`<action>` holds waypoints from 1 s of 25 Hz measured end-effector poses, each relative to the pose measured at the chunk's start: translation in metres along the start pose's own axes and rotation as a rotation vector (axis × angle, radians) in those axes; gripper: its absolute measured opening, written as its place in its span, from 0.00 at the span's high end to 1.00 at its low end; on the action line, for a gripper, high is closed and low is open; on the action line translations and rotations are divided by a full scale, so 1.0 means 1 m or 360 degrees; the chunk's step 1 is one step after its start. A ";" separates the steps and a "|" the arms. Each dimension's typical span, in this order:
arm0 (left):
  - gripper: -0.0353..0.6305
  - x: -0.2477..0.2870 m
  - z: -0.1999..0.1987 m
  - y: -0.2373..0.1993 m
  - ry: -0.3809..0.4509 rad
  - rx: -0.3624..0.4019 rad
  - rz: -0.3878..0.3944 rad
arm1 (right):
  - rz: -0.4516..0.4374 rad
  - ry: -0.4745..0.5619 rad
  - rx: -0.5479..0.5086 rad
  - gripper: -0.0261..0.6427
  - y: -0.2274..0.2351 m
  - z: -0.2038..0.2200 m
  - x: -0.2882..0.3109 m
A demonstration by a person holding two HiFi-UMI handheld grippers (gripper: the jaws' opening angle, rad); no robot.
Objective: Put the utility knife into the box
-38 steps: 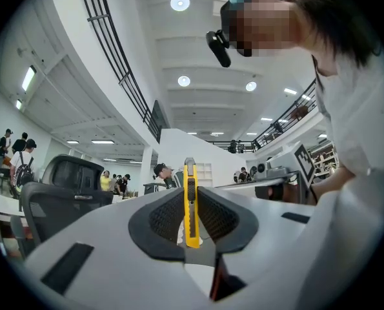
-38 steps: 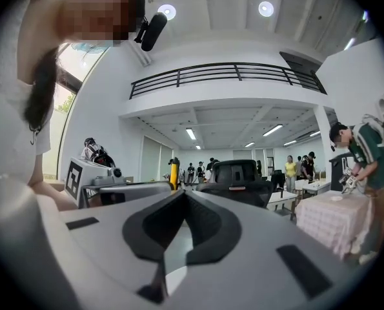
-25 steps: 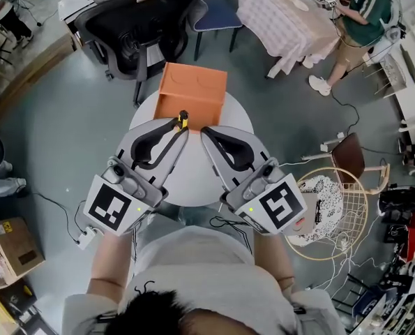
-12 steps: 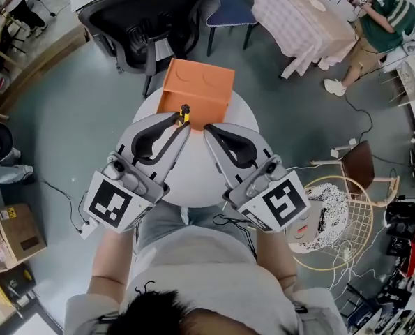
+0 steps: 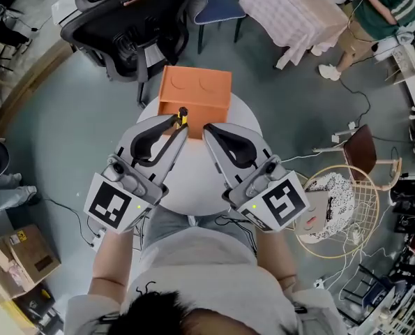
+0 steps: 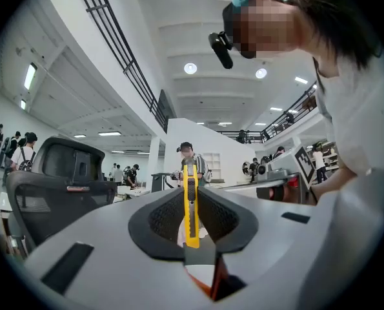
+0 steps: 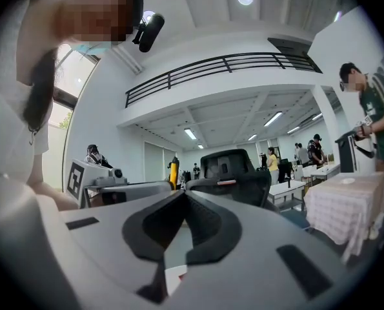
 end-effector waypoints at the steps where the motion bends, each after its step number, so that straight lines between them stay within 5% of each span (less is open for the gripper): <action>1: 0.85 0.002 0.000 -0.006 -0.0011 -0.0009 0.0023 | 0.0021 -0.0008 0.0003 0.95 0.001 0.001 0.005; 25: 0.85 0.049 0.066 -0.115 -0.0520 -0.0097 0.0521 | 0.0591 -0.0175 0.0158 0.95 0.029 0.050 0.069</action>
Point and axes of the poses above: the fingertips, and each gripper's own axes: x forward along the fingers, y to its right, z out of its underside, the point moved 6 cm from there along -x, backward along the fingers, and after that the axes turned 11 degrees about -x, right-handed, at the moved point
